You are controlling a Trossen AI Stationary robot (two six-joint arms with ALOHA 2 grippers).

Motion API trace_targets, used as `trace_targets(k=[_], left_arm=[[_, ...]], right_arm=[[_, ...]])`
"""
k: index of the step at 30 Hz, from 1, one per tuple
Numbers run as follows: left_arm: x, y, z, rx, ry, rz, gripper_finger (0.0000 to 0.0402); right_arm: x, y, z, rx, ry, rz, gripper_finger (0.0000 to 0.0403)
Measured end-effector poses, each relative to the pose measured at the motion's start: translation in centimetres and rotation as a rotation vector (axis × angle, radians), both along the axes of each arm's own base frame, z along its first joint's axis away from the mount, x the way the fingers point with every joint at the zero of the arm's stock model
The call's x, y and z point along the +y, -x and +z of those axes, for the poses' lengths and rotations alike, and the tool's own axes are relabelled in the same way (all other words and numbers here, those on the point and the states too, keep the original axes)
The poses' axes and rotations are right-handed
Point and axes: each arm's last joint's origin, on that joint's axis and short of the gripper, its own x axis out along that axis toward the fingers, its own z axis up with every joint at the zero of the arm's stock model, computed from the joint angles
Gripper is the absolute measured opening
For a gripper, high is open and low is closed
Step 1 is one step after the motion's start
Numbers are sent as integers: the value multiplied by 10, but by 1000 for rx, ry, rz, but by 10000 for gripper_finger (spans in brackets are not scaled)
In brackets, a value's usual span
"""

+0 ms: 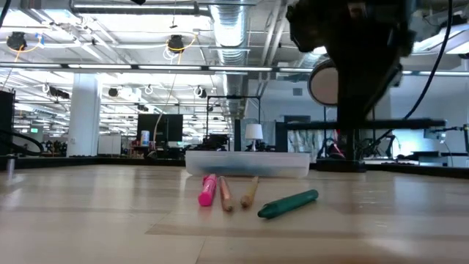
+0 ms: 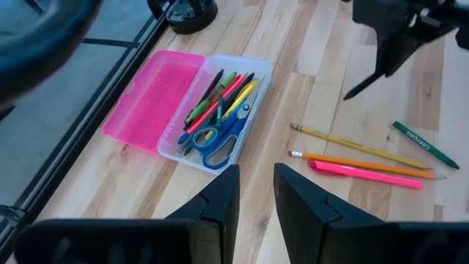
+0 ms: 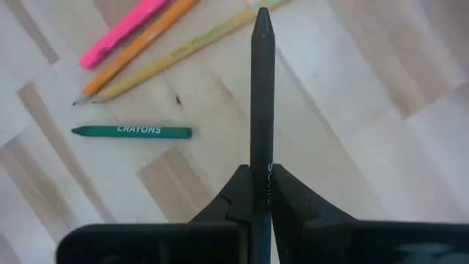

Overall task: Pick & place school supplies into a supply box
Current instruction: Put the black pen into the pink supply box

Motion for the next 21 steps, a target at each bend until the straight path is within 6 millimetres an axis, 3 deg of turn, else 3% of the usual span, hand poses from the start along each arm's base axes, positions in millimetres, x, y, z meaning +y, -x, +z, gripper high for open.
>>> trace_targets(k=[7,21], left_arm=[[1,0,1,-34,-11,34,80],[-1,-2,2,-78,46,61,80]], right_arm=[[-36,-4,24,-32,99,117,10],[-154,-43,46,-129,216,104,12]])
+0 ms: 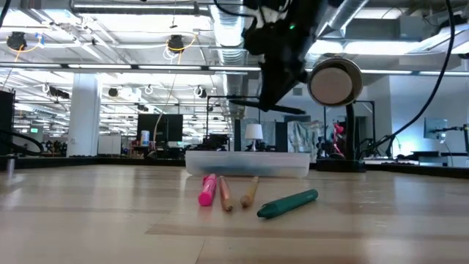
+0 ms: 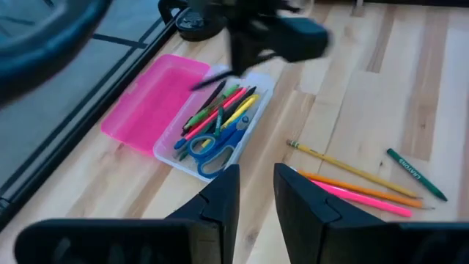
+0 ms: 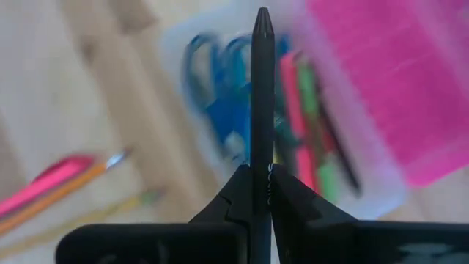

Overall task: Pick & place school supplies into a supply box
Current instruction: Put the black pen into the pink supply box

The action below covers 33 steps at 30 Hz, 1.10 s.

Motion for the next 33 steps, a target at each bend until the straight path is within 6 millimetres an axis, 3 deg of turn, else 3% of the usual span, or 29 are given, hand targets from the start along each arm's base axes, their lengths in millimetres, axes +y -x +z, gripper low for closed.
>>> trace_targets(k=[3,7,9,20,27,33], left_arm=[[0,0,0,2,10,-5,80],[-1,0,0,9,19,-10,80],[-1,0,0,9,19,-10,80],[-1,0,-2,24,22,-16,80],[-1,1,-2,32,28,-15,80],[-1,1,-2,31,28,-14,80]], right_arm=[[-19,-4,2,-42,-3,-14,15],[-28,-11,6,-118,13,32,20],[-29,-15,4,-126,34,63,18],[-30,-29,-49,28,-37,89,26],[-31,-30,-52,30,-31,92,19],[-36,-28,-53,43,-38,76,51]])
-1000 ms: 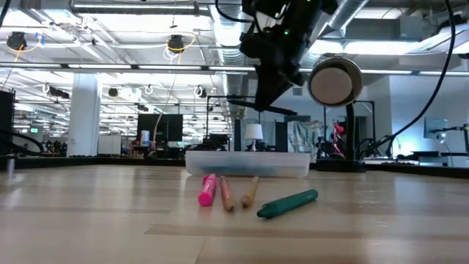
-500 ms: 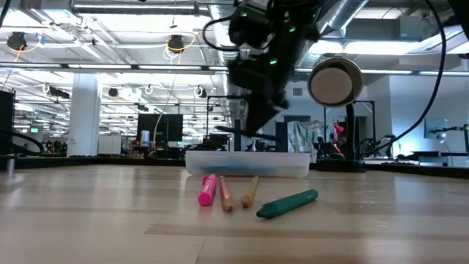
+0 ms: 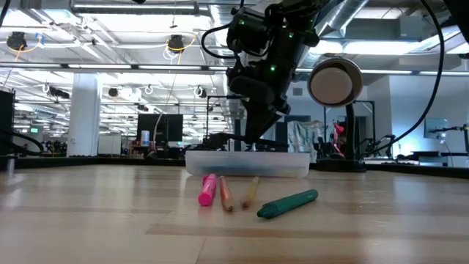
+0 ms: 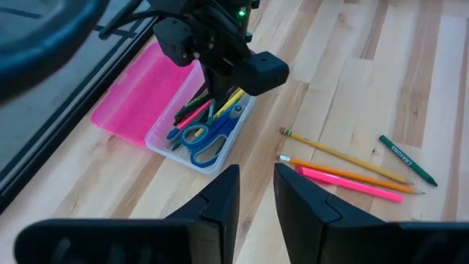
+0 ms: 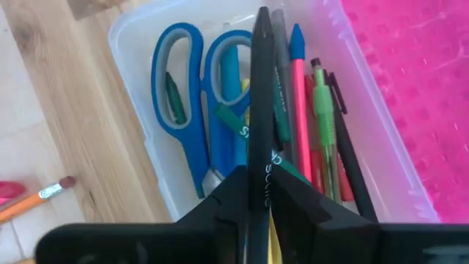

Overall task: Pick & place school supplies into a supply box
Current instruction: Put the black pen into the pink supply box, then put the pink pen into the pink supply box

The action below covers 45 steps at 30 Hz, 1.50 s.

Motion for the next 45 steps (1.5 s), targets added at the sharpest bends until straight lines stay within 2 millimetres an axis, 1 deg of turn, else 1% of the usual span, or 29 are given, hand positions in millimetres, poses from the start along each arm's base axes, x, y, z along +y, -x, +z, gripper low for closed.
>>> trace_targets(k=[4,10,11,13,18,22,24,28,30,33,36,41,43,45], left_arm=[[0,0,0,-1,0,1,80],[0,0,0,-1,11,3,80],[0,0,0,1,14,2,80],[-1,0,0,10,26,-6,80],[-2,-1,-3,25,32,-34,80],[-2,-1,-7,25,29,-43,80],[-4,-3,-10,13,32,-58,80],[-9,-10,-17,-17,43,-126,80],[-11,-14,-23,-26,65,-182,80],[-14,-23,-32,-83,121,-263,80],[-12,-30,-43,-143,189,-281,80],[0,-36,-66,-256,352,-153,80],[6,-36,-77,-290,443,-66,80],[13,-35,-88,-306,556,36,80]], right_arm=[[-3,2,-1,20,-9,-19,65],[-12,8,-1,51,-57,-153,81],[-10,9,3,44,-59,-154,82],[-3,10,18,-9,-56,-135,83],[24,22,62,-142,-36,-122,76],[48,41,96,-235,-20,-157,71],[63,51,107,-265,-33,-158,71],[96,69,123,-314,-52,-163,70],[113,77,128,-344,-50,-171,70],[138,87,128,-369,-41,-199,70],[160,99,127,-391,-41,-237,70],[189,118,120,-413,-20,-313,70],[198,123,117,-423,-19,-345,70],[205,132,112,-395,-8,-359,70]])
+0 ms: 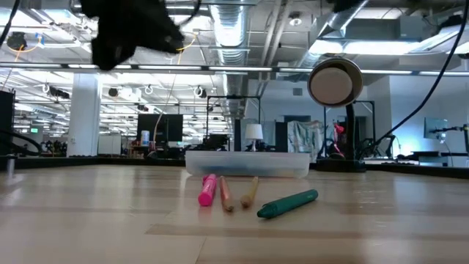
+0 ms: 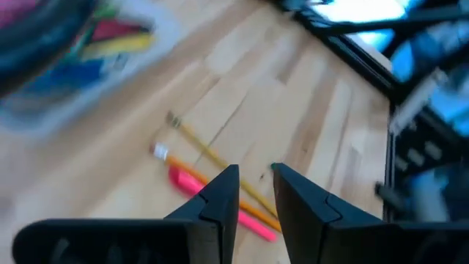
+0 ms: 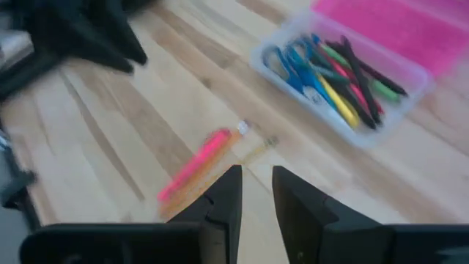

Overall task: Pick & place school supplies into a supply box
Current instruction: Put the pink pen into the pink supply box

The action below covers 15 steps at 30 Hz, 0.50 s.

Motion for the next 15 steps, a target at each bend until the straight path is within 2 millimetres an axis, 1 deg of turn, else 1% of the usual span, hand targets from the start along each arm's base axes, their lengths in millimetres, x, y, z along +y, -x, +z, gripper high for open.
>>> trace_targets(k=[3,5,8,11,15], left_arm=[[10,2,-15,32,174,92,80],[14,4,-24,56,237,130,80],[17,7,-30,63,302,190,80],[16,5,-30,53,313,174,80],[10,-7,-36,24,308,89,88]], right_arm=[[7,10,0,-7,-26,-30,70],[11,15,0,-9,-29,-41,70],[17,21,0,-49,-7,-57,70],[19,26,0,-55,5,-63,70],[18,27,-1,-36,24,-64,70]])
